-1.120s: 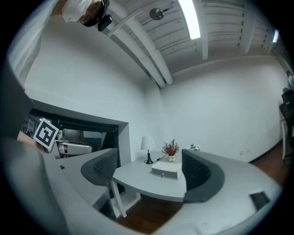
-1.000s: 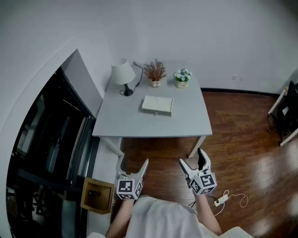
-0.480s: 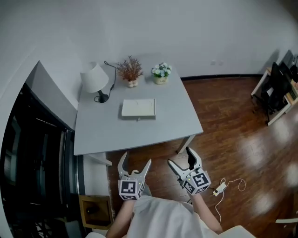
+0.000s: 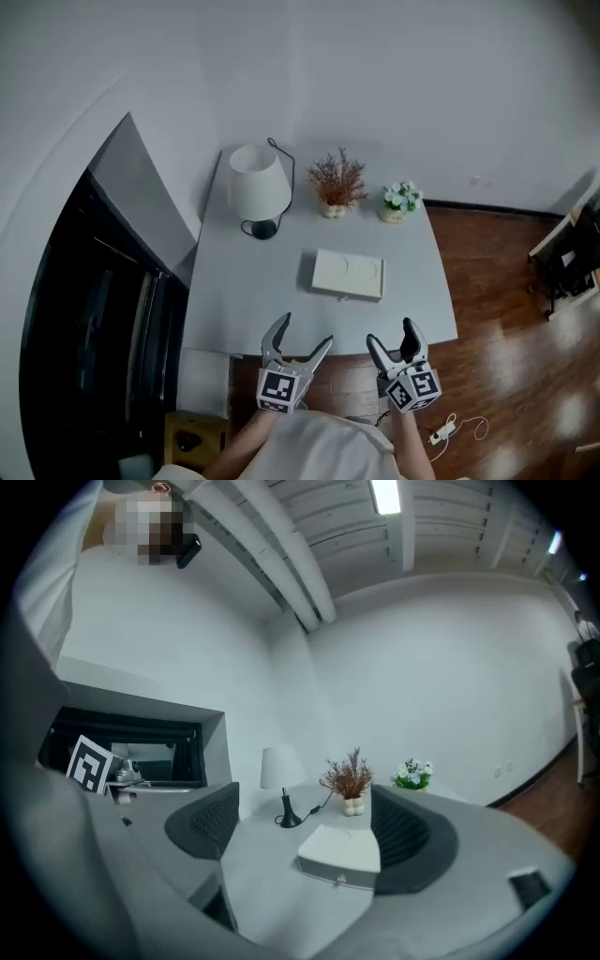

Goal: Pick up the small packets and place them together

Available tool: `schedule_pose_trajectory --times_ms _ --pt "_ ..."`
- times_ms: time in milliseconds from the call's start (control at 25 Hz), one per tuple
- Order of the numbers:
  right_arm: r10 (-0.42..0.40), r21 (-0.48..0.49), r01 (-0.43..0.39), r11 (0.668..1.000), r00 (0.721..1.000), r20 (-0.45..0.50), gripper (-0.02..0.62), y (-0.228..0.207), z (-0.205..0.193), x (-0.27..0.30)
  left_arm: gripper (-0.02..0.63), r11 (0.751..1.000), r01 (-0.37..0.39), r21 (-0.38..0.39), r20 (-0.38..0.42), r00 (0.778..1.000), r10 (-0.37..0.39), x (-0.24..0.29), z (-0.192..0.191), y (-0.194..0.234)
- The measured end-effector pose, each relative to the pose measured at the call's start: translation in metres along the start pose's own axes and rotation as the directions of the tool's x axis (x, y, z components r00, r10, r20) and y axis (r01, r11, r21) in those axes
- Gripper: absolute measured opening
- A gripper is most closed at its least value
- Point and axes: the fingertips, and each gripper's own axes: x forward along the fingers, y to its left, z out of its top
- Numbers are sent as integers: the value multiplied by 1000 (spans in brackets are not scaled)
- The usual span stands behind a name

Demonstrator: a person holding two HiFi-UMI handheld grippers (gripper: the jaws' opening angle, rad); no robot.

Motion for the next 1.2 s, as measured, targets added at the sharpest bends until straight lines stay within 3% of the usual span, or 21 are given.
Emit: schedule_pose_trajectory --times_ms 240,480,680,840,960,1080,1200 --pt "67 18 -66 998 997 -44 434 25 -7 49 405 999 -48 -3 -45 998 48 10 -18 65" --pt "123 54 -122 991 992 -7 434 -3 3 69 405 996 -86 18 -36 996 86 41 -12 79" --pt "115 23 -116 993 992 42 434 -42 28 79 405 994 -108 -10 -41 993 108 61 -8 62" --pt "107 56 -110 992 993 50 434 -67 28 82 405 990 -124 -72 -84 989 118 74 -26 51" --pt "105 63 -109 992 993 54 434 -76 29 79 379 993 -114 -31 -128 986 109 82 -45 37" --pt "117 65 -119 991 992 47 434 -82 23 75 379 996 -83 -18 -185 980 78 96 -70 25" --pt "133 39 -135 990 990 55 434 -82 23 61 379 995 -18 -95 -288 957 -10 109 -112 5"
